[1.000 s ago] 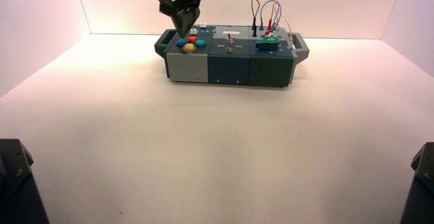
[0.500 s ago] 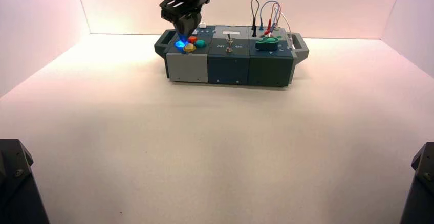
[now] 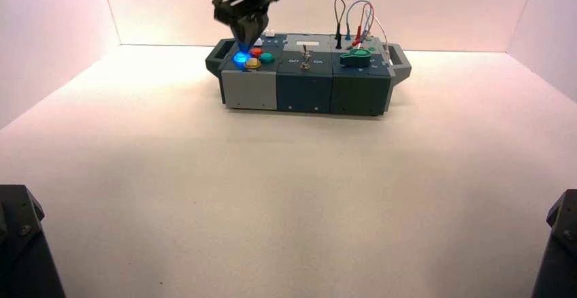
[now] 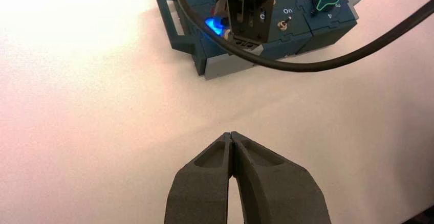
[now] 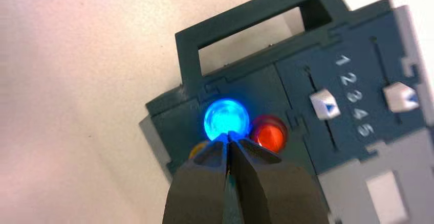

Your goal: Push the blue button with the right gripper.

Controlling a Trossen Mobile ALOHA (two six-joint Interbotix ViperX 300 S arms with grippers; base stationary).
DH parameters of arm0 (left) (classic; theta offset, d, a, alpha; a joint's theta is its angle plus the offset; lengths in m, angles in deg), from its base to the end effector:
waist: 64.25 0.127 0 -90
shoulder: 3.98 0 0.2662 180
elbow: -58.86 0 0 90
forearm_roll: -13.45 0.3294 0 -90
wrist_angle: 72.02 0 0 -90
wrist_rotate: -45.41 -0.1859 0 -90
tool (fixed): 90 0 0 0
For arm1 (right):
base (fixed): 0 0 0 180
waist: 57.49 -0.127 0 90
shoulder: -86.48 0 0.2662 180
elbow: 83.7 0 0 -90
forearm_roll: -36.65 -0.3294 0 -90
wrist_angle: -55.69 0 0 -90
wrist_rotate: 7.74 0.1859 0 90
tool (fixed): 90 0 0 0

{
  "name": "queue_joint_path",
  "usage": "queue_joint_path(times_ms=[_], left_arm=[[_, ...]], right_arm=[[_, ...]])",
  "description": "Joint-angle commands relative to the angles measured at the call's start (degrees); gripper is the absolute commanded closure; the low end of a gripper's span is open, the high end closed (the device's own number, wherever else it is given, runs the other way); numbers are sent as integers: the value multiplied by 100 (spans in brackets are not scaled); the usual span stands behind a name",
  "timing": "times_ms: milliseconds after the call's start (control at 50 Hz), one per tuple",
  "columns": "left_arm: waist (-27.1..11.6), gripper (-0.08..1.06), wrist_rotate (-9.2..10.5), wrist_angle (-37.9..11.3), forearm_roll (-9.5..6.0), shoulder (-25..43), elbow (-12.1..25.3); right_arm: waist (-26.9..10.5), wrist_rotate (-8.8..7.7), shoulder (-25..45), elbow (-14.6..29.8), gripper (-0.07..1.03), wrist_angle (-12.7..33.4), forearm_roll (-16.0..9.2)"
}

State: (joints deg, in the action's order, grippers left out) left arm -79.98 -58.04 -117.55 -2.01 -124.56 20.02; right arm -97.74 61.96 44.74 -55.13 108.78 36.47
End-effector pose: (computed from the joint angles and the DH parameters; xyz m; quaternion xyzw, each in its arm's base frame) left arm 0.2802 -0.1157 0.1636 0.0374 0.4391 -0.2164 0.8712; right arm 0.4300 0.3646 0.0157 -0.3327 0.5000 0.3713 0.7081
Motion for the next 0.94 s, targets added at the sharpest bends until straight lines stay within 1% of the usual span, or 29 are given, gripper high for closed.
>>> queue_joint_path(times_ms=[20,60,140,220,400,440,720,940], left_arm=[[18,101,-9,79,26,0,114],[26,101,-18,105,26,9,114],[26,101,-26,114,26,0,97],[26,101,-44,114,44,-35,88],[26,101,-141,202,114,-211,0],[26,101,-132,202,123,-264,-35],[26,101,-132,167,114,-668,-299],[26,101,-132,114,105,-756,-387]], right_arm=[[-18,176,-624,26,99,220,-26],[-18,246,-765,-53,99,264,-26],[18,272,-905,-158,99,264,-26],[62,264,-1037,-290,99,281,-18],[97,281,-1099,-431,99,352,9],[114,281,-1107,-448,99,352,9],[290,264,-1274,-756,99,272,9],[378,255,-1468,-1090,99,114,9]])
